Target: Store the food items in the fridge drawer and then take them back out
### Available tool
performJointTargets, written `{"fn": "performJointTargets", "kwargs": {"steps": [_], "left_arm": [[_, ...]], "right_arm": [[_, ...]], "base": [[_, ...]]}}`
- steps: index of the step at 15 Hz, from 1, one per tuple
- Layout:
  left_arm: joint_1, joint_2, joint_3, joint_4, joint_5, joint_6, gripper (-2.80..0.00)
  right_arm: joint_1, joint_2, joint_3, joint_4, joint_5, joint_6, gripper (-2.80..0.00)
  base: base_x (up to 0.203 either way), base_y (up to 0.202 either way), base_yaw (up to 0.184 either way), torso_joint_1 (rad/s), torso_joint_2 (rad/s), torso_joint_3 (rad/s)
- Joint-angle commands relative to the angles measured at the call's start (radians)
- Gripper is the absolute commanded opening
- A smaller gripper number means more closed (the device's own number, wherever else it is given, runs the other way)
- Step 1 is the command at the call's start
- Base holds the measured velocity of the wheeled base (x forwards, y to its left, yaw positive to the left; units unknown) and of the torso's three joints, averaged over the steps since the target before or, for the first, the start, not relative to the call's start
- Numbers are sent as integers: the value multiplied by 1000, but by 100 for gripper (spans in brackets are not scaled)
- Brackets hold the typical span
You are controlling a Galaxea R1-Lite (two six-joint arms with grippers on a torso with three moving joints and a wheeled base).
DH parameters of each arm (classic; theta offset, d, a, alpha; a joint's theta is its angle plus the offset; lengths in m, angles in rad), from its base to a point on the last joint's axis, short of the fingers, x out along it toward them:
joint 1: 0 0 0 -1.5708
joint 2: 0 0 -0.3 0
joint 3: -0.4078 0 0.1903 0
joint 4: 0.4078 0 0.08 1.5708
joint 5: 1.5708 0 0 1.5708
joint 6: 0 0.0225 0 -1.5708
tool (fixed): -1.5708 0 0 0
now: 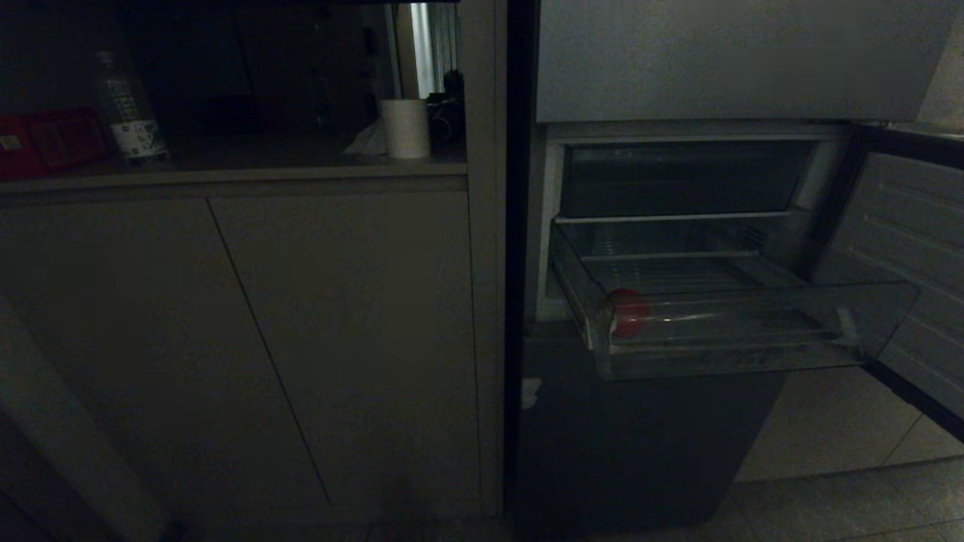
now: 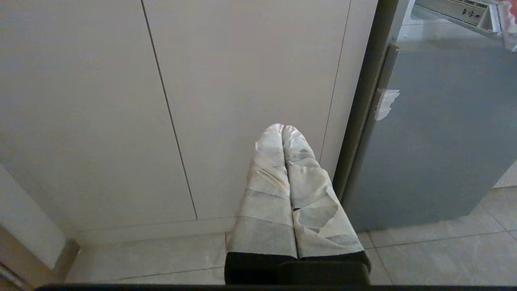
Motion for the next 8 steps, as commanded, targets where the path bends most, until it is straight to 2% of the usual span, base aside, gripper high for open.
{"fn": "performJointTargets", "kwargs": {"steps": [1,8], "left_arm": [[0,0,0,-1,0,0,-280],[0,0,0,-1,0,0,-280]], "right_arm": [[1,-68,13,2,1,-1,-280],[1,-68,13,2,1,33,-280]], "base": [[0,0,0,0,0,0],[0,0,0,0,0,0]]}}
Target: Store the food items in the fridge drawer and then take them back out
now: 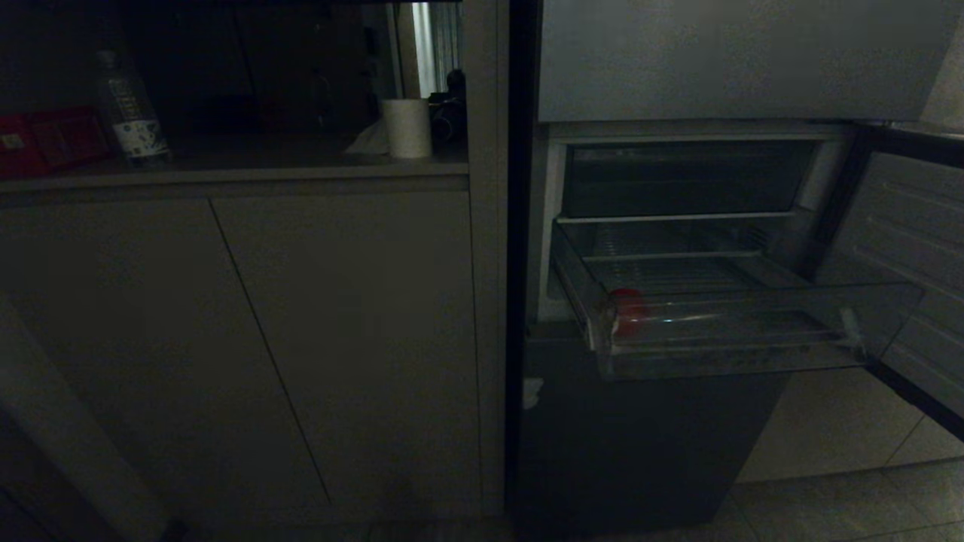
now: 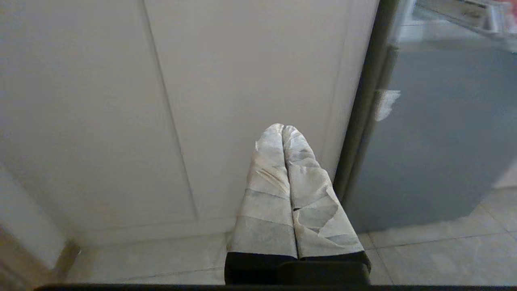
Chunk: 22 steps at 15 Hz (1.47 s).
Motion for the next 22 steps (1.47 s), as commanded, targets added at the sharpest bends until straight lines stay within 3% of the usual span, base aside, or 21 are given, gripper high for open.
{"fn": "performJointTargets", "kwargs": {"steps": [1,20,22], "left_arm": [[0,0,0,-1,0,0,-280],[0,0,0,-1,0,0,-280],[0,0,0,-1,0,0,-280]], "right_arm": [[0,0,0,4,0,3,-280],[0,0,8,-20,-2,29,-280],[0,0,8,-20,1,-1,-280]], "base": [[-10,-1,-80,6,4,-1],[0,7,-174,2,2,3],[1,4,-105,2,2,2]]}}
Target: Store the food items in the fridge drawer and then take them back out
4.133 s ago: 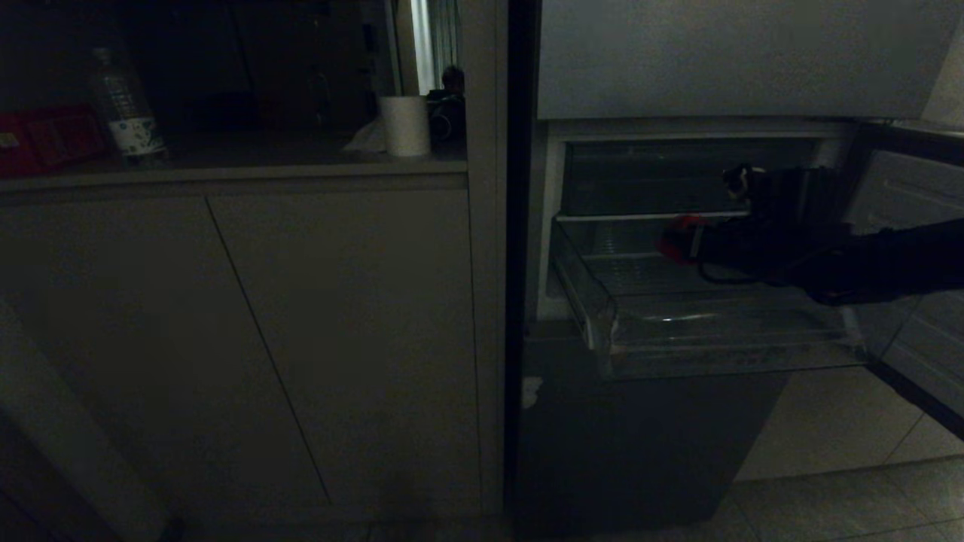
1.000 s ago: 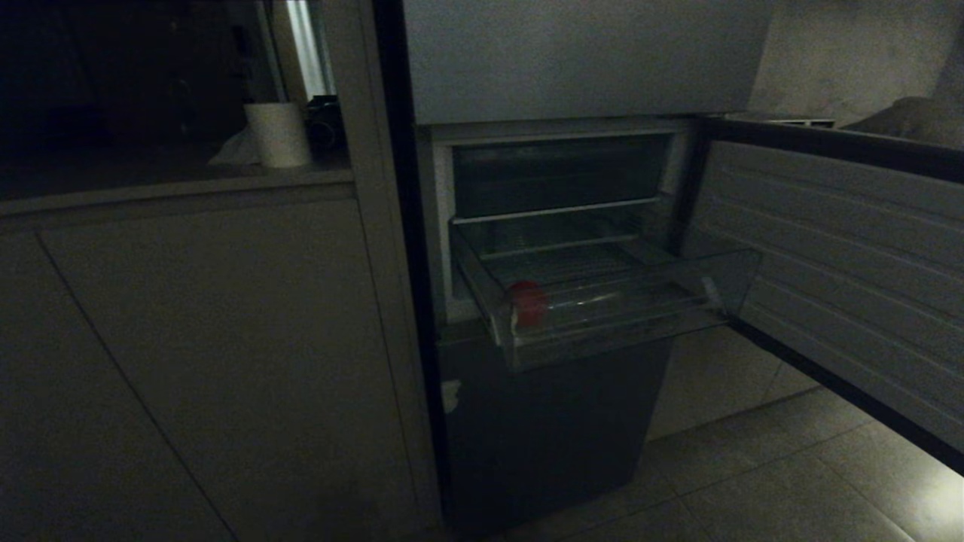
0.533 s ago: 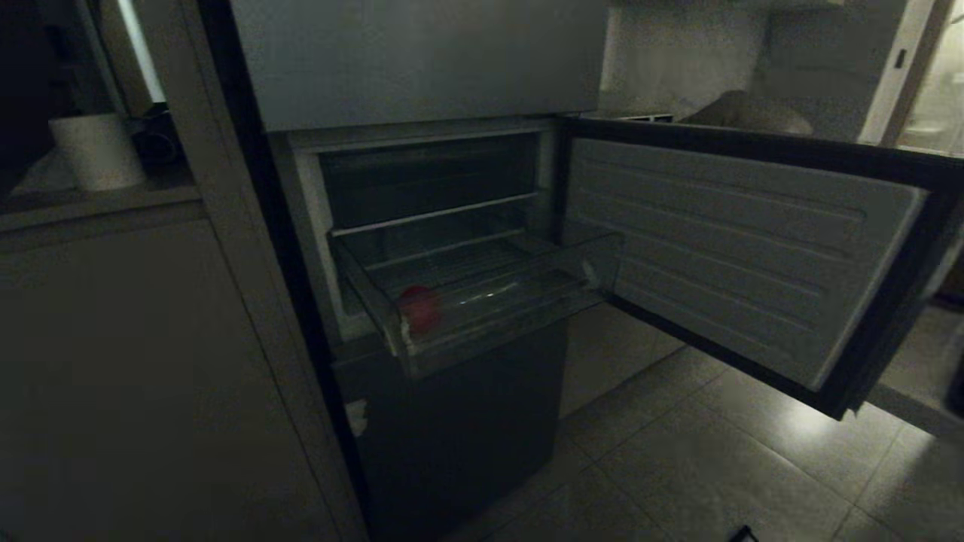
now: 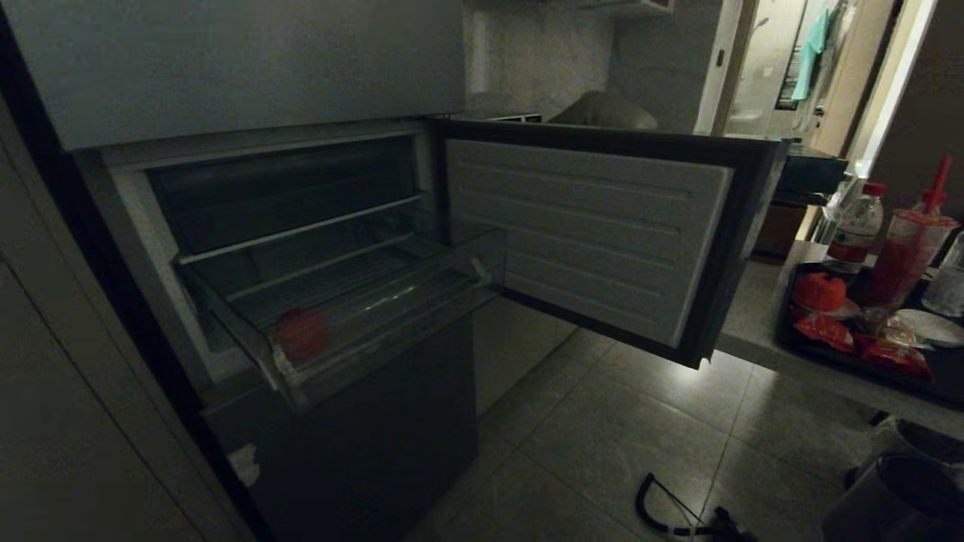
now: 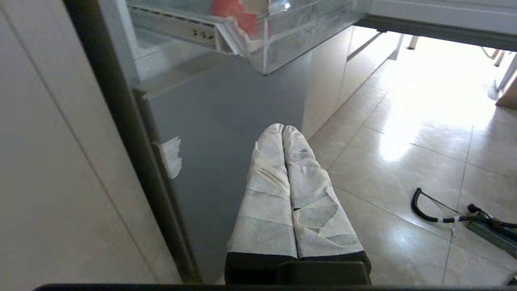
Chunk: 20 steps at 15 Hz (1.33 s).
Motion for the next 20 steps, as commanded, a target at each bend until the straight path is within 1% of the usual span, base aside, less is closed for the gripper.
{"fn": "performJointTargets", "kwargs": {"steps": [1,4,16,18,20], "left_arm": [[0,0,0,0,0,0,-280],[0,0,0,0,0,0,-280],[0,0,0,0,0,1,-280],[0,0,0,0,0,1,-280],[0,0,0,0,0,1,-280]], "right_arm": [[1,2,0,-1,1,-11,-280],[1,2,0,-1,-4,28,-280],[1,2,-1,0,-6,35,-280],[1,2,0,-1,-30,48,-280],[1,2,0,-1,-32,48,-280]], "base": [[0,0,0,0,0,0],[0,0,0,0,0,0],[0,0,0,0,0,0],[0,0,0,0,0,0],[49,0,2,-4,0,1]]}}
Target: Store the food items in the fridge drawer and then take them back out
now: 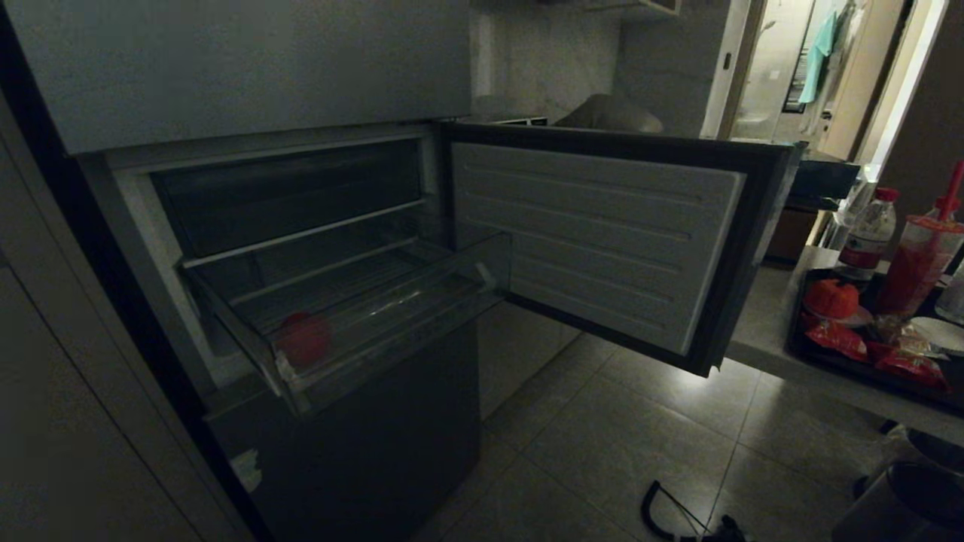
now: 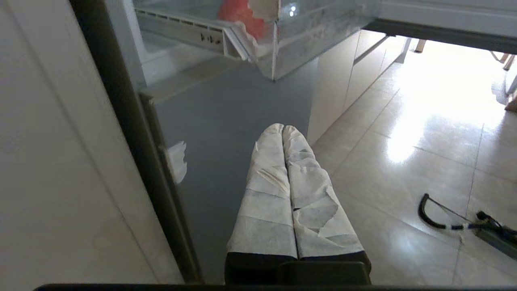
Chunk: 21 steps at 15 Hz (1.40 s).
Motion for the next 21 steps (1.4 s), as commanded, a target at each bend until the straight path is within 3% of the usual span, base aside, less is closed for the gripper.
{"fn": "performJointTargets", "kwargs": {"steps": [1,13,19,21], "left_arm": [[0,0,0,0,0,0,-280],[0,0,0,0,0,0,-280],[0,0,0,0,0,0,-280],[0,0,0,0,0,0,-280]], "right_arm": [[0,1,0,-1,-1,-1,-280],[-1,1,-25,0,-12,-9,-280],[-4,368,-282,50,-232,136,-280],[-15,448,-318,53,-410,151,-280]], "base": [[172,0,1,1,-2,2],[168,0,0,4,2,3],[0,0,0,0,0,0],[0,0,0,0,0,0]]}}
